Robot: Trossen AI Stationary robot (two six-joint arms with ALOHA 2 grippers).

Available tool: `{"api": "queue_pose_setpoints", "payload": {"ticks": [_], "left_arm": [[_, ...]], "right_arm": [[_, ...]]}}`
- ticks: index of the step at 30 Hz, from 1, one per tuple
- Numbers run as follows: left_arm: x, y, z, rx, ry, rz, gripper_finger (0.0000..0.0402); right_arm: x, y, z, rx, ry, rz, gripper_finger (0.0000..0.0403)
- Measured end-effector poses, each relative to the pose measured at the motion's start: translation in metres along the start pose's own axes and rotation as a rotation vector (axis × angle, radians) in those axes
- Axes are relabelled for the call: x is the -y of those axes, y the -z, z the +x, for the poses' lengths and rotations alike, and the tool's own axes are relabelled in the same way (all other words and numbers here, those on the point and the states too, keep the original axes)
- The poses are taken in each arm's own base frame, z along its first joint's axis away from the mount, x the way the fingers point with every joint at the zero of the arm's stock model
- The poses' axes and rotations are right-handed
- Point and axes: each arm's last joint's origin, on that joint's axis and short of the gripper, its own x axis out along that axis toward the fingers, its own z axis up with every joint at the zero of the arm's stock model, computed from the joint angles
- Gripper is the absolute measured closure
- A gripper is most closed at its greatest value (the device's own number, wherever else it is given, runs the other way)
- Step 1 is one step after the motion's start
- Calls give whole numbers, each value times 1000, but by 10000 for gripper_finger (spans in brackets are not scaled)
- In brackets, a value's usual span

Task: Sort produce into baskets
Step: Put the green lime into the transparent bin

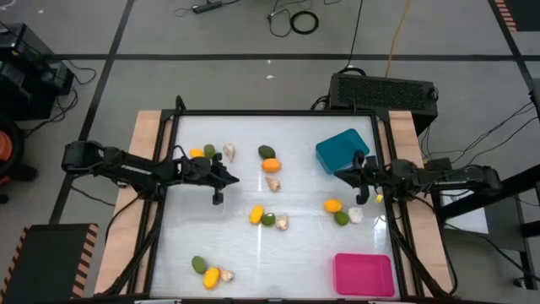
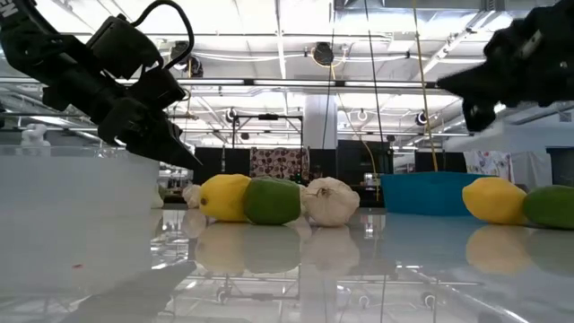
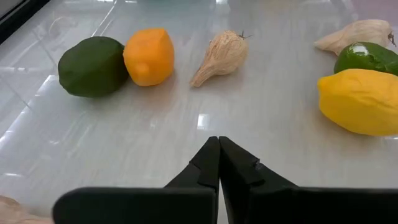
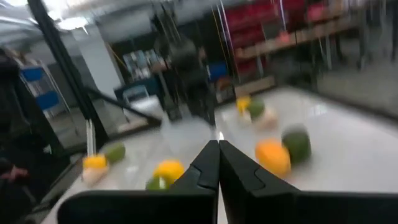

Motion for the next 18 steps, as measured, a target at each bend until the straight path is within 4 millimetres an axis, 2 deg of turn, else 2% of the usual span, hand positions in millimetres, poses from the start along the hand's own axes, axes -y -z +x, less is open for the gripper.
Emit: {"api": "queue_pose_setpoints", "payload": {"ticks": [3,7,9,14,18], "left_arm": [[0,-7,0,76,1,-41,393],[0,-28,-3,260,79,-289,393],[0,-35,-5,335,101,-355,393],[1,-42,-8,410,127,-394,393],[-1,-53,-12,525,87,-348,393]], "right_arm": [[-2,-8,0,82,-24,-13,403],[-3,-10,0,98,-35,14,403],[-4,-9,0,91,-41,34,403],[-7,-6,2,62,-69,107,403],[-13,-5,5,56,-114,116,403]]}}
